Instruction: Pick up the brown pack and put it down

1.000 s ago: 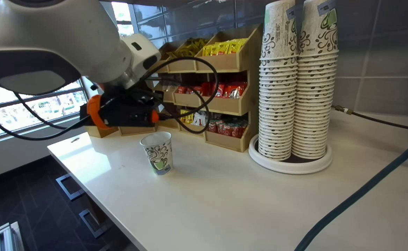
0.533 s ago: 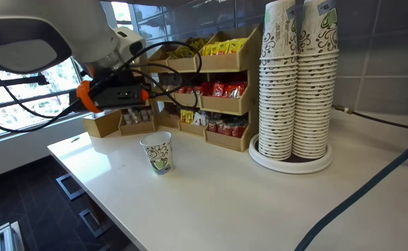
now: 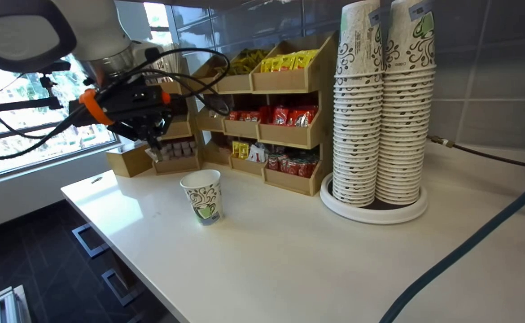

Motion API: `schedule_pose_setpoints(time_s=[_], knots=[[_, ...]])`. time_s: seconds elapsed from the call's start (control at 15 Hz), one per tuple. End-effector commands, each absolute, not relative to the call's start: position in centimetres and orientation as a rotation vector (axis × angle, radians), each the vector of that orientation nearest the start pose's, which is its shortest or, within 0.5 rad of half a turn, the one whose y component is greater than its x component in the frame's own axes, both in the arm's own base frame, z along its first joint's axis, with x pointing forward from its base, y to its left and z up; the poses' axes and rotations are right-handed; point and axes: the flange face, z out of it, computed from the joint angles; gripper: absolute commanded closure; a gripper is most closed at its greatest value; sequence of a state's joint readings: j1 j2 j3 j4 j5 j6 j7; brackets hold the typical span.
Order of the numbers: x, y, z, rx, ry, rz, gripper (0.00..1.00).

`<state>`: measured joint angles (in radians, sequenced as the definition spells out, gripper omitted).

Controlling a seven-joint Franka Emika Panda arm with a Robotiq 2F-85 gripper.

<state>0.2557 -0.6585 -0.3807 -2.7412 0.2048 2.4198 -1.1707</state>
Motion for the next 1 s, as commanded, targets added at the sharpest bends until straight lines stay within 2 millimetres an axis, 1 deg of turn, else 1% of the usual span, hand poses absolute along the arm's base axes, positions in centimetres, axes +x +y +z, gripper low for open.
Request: schedule_pose_setpoints(time_s=[0.0, 0.2, 0.33, 0.6, 0.93], knots=[[37.2, -1.4, 44.3, -2.609, -1.477, -0.568, 0.98], [37.1, 1.1, 44.3, -2.584, -1.598, -0.497, 0.98], [37.1, 2.7, 43.7, -2.560, -1.670, -0.438, 0.98], [37.3, 5.0, 42.0, -2.553, -1.781, -0.320, 0.98], [37.8, 7.3, 39.1, -2.532, -1.889, -0.195, 0.98]])
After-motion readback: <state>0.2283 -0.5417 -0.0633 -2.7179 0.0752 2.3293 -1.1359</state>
